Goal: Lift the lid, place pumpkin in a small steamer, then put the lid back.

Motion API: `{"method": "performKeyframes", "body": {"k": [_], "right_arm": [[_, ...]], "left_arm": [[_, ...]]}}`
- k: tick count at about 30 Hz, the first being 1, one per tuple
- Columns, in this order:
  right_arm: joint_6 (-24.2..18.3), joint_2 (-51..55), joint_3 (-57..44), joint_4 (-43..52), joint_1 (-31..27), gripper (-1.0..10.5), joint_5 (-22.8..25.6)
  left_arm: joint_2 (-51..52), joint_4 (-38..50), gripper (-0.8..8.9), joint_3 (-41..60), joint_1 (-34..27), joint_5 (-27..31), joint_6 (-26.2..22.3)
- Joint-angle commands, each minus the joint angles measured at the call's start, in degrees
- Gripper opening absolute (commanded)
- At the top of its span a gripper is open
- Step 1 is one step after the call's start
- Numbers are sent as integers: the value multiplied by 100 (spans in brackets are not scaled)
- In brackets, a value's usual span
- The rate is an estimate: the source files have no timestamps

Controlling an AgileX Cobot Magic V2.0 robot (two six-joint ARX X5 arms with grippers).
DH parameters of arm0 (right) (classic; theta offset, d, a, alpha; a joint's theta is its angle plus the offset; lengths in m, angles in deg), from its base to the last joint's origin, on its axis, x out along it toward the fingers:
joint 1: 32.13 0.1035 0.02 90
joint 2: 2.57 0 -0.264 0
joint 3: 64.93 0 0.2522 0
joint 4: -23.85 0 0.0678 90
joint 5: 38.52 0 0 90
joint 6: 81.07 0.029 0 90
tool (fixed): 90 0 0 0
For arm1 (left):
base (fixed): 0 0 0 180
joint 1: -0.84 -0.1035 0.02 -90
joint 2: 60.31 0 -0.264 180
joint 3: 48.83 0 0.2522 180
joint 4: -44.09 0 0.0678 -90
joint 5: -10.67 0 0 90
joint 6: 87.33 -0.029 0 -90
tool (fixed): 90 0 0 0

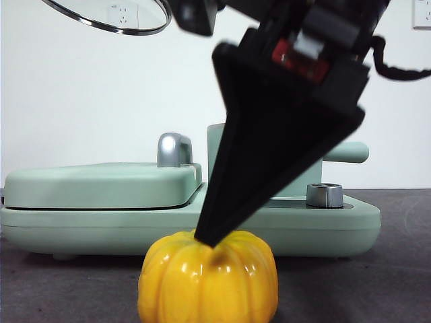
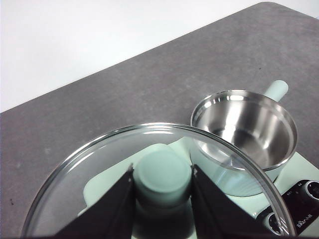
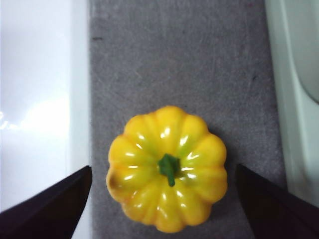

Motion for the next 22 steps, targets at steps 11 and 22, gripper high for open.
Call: {"method": "performKeyframes", "body": {"k": [11,22], "right_arm": [[-66,-492,101,221,103,461,2],[-33,-640,101,179,144,286,74]], "left_arm": [[-7,225,10,-98,-72,7,-105],[-7,249,10,-98,-72,7,-105]]}}
